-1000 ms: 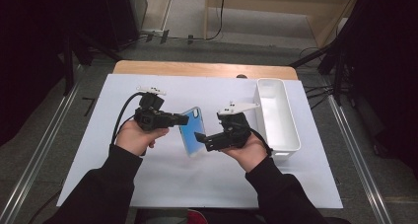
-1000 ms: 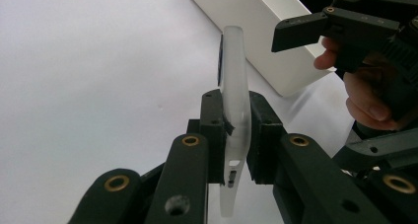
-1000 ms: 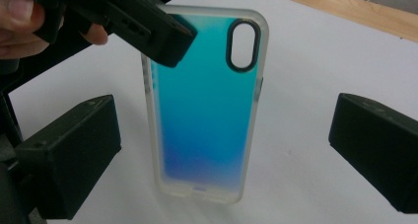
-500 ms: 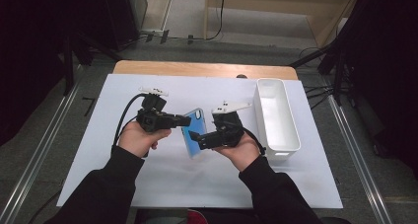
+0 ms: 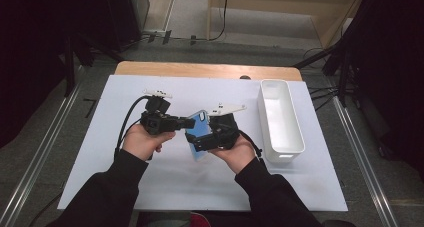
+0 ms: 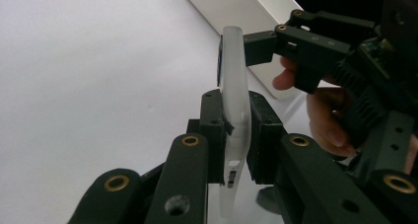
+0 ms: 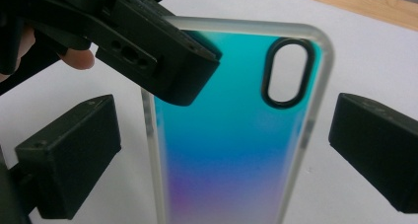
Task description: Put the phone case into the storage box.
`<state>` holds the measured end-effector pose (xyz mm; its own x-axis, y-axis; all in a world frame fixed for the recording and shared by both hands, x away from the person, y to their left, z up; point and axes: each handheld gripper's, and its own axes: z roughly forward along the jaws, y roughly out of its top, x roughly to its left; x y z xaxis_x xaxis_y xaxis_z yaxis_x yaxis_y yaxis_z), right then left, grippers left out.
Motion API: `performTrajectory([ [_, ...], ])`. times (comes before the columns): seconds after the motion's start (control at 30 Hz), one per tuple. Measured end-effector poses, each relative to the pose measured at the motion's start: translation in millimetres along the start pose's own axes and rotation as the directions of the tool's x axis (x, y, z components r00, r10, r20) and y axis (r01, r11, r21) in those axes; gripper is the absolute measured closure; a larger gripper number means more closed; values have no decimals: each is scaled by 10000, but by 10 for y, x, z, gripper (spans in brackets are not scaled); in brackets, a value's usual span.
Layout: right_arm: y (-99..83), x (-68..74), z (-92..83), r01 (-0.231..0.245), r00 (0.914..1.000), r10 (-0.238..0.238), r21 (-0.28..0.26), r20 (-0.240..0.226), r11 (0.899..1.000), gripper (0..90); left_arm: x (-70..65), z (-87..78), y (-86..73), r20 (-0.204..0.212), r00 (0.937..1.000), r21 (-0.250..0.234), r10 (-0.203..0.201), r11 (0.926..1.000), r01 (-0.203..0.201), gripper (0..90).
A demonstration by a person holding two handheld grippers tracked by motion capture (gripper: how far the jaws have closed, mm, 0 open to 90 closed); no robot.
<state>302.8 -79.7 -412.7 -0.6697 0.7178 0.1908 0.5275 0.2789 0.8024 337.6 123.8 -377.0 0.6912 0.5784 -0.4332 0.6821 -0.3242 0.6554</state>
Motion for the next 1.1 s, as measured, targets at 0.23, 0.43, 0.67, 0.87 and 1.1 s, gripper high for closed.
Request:
performTrajectory([
  [0.23, -32, -7, 82, -58, 9999, 57, 41, 105, 10000, 0, -34, 22, -7, 153, 9999, -19, -71, 10000, 71, 791],
  [0.43, -41, -33, 79, -86, 10000, 86, 62, 39, 9999, 134, -38, 26, -9, 145, 9996, -88, -234, 9997, 235, 790],
  [0.67, -38, -40, 64, -66, 9999, 68, 124, -135, 9999, 154, -38, 28, -12, 203, 9996, -83, -179, 9998, 181, 787],
  [0.87, -24, -45, 46, 72, 9997, -68, 145, -243, 9999, 156, -36, 3, -5, 412, 9991, -254, -28, 9997, 38, 685],
  [1.1, -27, -77, 23, 101, 9988, -88, 269, -491, 9996, 156, 0, -72, 19, 580, 9982, -338, 183, 9993, -163, 501],
])
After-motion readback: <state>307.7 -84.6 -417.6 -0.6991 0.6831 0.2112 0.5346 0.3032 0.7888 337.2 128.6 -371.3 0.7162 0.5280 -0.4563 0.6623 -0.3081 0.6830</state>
